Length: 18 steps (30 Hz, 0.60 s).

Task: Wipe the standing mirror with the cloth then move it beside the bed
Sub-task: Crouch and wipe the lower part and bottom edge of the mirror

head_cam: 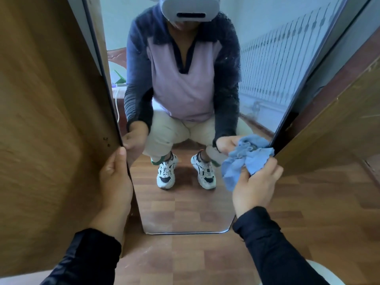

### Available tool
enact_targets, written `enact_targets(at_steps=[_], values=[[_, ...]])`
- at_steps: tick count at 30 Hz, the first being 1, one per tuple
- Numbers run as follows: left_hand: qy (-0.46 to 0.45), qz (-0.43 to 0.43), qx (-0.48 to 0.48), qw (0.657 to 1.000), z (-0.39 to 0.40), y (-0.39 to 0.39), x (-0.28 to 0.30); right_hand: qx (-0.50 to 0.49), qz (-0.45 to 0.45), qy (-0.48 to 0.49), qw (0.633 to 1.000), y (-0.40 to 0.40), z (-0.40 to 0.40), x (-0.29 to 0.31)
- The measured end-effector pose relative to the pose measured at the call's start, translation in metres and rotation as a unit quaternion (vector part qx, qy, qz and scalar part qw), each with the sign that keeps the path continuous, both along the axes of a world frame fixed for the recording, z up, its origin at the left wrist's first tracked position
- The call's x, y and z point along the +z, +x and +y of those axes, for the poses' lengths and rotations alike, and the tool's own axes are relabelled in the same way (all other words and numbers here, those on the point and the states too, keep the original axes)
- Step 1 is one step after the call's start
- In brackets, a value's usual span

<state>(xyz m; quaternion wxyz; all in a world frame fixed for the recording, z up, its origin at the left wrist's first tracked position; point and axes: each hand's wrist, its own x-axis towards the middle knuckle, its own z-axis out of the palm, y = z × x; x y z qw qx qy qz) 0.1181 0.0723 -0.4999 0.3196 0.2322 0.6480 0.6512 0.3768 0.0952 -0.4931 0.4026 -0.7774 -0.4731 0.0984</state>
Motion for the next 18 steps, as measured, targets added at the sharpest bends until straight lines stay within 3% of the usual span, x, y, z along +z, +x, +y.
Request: enact_targets(at_steps=[5, 8, 12, 14, 18], values=[[-0.009, -0.008, 0.002, 1.0, 0.001, 0.003, 0.0, 0.251, -0.119, -0.052, 0.959, -0.037, -0.02, -0.036], [-0.032, -0.011, -0.016, 0.999, -0.002, -0.002, -0.002, 0.227, -0.098, -0.036, 0.968, -0.03, -0.019, -0.029], [-0.039, -0.021, -0.029, 0.999, -0.005, -0.004, -0.002, 0.136, -0.069, 0.093, 0.984, -0.018, -0.006, 0.007], [-0.041, -0.03, -0.029, 0.998, -0.005, -0.002, 0.001, 0.135, -0.045, 0.141, 0.98, -0.019, -0.001, 0.019], [-0.039, -0.027, -0.032, 0.998, -0.004, -0.004, 0.001, 0.192, -0.046, 0.143, 0.97, -0.049, -0.004, 0.012]])
